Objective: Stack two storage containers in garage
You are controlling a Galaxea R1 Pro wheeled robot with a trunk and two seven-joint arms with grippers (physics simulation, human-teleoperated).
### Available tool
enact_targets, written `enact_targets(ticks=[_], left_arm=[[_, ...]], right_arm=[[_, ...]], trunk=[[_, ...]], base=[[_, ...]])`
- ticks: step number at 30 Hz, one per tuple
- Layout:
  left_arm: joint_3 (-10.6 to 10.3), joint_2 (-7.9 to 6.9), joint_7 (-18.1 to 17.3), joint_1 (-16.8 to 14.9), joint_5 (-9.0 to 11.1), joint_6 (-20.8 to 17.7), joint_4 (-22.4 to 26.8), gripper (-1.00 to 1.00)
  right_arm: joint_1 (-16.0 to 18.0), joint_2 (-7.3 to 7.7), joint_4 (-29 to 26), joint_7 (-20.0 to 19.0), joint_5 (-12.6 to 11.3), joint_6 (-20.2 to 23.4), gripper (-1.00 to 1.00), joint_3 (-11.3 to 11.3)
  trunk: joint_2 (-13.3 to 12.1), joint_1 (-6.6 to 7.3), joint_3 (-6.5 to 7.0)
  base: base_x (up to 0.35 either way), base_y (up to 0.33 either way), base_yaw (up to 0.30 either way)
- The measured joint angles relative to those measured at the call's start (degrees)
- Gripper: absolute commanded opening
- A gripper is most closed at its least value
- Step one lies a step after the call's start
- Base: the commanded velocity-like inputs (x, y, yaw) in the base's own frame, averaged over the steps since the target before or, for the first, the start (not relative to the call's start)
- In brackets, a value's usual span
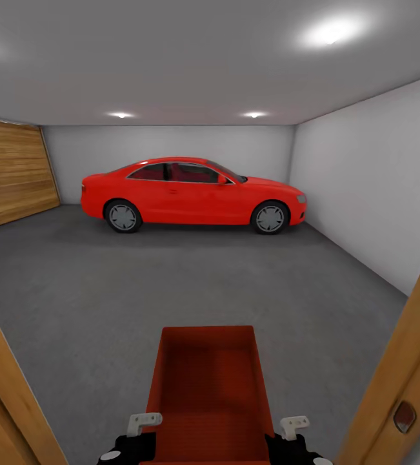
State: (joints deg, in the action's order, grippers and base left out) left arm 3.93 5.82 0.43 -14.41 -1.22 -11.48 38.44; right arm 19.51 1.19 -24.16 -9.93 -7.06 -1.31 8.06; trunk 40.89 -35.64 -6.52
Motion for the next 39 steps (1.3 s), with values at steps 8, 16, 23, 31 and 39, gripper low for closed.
enact_targets(ticks=[8,16,23,31,39], left_arm=[[0.01,0.01,0.00,0.00,0.00,-0.02,-0.04,-1.00],[0.00,-0.01,0.00,-0.01,0.01,-0.02,-0.01,-1.00],[-0.02,-0.03,0.00,0.02,0.05,-0.03,-0.04,-1.00],[0.00,0.00,0.00,0.01,0.00,-0.02,-0.02,-1.00],[0.01,0.01,0.00,0.01,-0.01,-0.02,-0.01,-1.00]], right_arm=[[-0.01,0.01,0.00,0.04,-0.03,0.03,-1.00,0.07],[0.02,0.00,-0.01,0.02,-0.03,0.03,-1.00,0.04],[-0.03,-0.03,0.01,0.03,0.02,0.04,-1.00,0.00],[-0.03,0.00,-0.01,0.00,-0.01,0.02,-1.00,-0.01],[-0.02,0.02,-0.02,0.00,-0.01,0.03,-1.00,0.03]], trunk=[[0.01,0.02,0.00],[0.00,-0.01,0.00],[0.00,-0.01,0.00],[0.00,-0.01,0.00],[0.00,-0.01,0.00]], base=[[0.297,0.000,0.000],[0.100,0.005,0.000],[0.086,0.107,0.000],[0.004,0.005,0.000],[0.000,0.000,0.000]])
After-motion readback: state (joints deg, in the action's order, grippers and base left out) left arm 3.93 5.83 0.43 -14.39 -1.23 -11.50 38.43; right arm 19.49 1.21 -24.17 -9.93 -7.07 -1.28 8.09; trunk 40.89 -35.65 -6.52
